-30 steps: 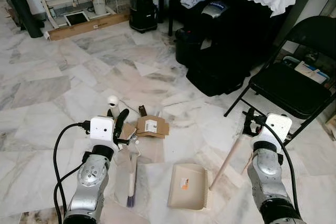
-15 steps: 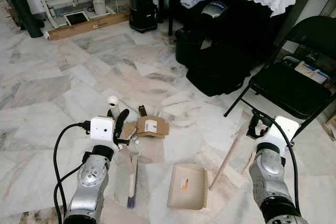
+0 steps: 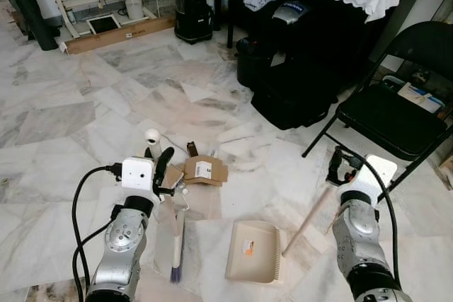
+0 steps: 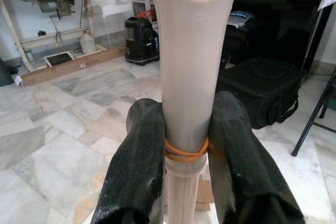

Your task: Sweep floor

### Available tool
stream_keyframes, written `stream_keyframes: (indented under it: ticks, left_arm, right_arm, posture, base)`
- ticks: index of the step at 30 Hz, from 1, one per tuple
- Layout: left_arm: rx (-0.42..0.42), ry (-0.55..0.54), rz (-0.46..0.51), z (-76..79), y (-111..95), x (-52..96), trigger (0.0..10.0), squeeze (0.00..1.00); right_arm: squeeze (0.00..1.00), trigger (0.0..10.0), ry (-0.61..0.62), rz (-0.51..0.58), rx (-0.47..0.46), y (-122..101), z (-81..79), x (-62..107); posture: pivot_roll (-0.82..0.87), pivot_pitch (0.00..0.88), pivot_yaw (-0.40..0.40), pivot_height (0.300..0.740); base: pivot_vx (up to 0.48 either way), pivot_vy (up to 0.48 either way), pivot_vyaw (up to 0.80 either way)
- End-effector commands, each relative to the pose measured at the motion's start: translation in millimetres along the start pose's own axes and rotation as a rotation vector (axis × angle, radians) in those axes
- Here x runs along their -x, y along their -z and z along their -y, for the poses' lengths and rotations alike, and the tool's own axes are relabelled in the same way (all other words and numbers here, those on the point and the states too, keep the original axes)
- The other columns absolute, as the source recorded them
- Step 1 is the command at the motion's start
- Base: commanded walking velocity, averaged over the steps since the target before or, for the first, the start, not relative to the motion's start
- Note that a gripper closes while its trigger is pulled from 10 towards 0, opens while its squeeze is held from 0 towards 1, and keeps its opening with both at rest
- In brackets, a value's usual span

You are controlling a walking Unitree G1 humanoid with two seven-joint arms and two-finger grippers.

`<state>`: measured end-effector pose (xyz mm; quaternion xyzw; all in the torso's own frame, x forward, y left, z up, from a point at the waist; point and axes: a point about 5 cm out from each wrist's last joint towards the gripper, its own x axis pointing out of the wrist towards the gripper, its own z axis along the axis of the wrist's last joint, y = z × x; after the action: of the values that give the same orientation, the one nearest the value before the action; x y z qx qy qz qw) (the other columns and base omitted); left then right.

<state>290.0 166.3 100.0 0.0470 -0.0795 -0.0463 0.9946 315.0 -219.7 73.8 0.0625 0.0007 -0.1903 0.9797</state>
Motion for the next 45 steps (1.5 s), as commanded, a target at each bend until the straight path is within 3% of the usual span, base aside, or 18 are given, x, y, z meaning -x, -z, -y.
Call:
stream_keyframes:
  ticks: [1, 12, 17, 26, 34, 45]
  left_arm:
    - [-0.015, 0.014, 0.042, 2.4, -7, -0.6, 10.0, 0.0]
    - [-0.017, 0.018, 0.036, 2.5, -7, -0.7, 10.0, 0.0]
    - [-0.017, 0.018, 0.035, 2.5, -6, -0.9, 10.0, 0.0]
    - [-0.018, 0.02, 0.031, 2.6, -6, -0.3, 10.0, 0.0]
    - [-0.013, 0.024, 0.027, 4.4, -5, -0.3, 10.0, 0.0]
    - [-0.013, 0.024, 0.026, 5.2, -4, 0.2, 10.0, 0.0]
  right_arm:
    - [0.0, 10.0, 0.0, 0.02, -0.012, -3, 0.5, 0.0]
    - [0.0, 10.0, 0.001, -0.033, -0.005, 6, -0.1, 1.5]
    - [0.0, 10.0, -0.062, -0.172, 0.052, 23, -5.1, 2.9]
    - [0.0, 10.0, -0.059, -0.169, 0.07, 22, -5.4, 1.7]
    - [0.0, 10.0, -0.091, -0.168, 0.236, 21, -4.8, -0.9]
    - [0.0, 10.0, -0.095, -0.2, 0.254, 28, -3.3, -1.3]
  posture:
    - [0.03, 0.062, -0.038, 0.74]
    - [0.03, 0.069, -0.038, 0.74]
    - [0.03, 0.071, -0.038, 0.74]
    - [0.03, 0.071, -0.038, 0.74]
    - [0.03, 0.08, -0.04, 0.74]
    - [0.03, 0.083, -0.041, 0.74]
  base:
    - [0.0, 0.0, 0.0]
    - [0.0, 0.0, 0.0]
    - [0.0, 0.0, 0.0]
    - [0.0, 0.0, 0.0]
    - [0.0, 0.0, 0.0]
    - [0.0, 0.0, 0.0]
